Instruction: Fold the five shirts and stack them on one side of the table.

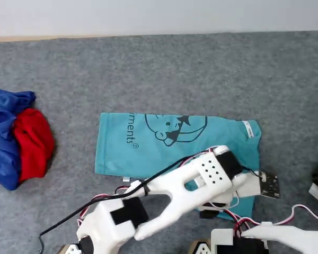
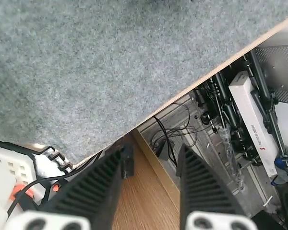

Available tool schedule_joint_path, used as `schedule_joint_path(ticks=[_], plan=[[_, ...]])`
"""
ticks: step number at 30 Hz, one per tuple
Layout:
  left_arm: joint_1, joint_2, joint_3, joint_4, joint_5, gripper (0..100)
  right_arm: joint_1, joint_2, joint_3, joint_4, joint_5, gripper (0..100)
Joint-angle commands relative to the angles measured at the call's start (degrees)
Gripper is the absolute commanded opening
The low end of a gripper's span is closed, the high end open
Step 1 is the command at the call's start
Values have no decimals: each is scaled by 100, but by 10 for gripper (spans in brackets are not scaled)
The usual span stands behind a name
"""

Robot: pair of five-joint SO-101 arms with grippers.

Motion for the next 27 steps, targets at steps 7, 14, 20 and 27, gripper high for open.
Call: schedule_joint_path(ticks=[7,14,20,27], plan=[[246,598,-1323,-53,-53,210,4,-101,-202,22,70,151],[519,1512,-2387,554,-53,210,4,-110,-202,22,70,151],[457,2022,-3002,633,-53,210,4,-110,-202,22,70,151],[448,2110,-3073,633,-44,205,4,-110,-202,22,88,151]])
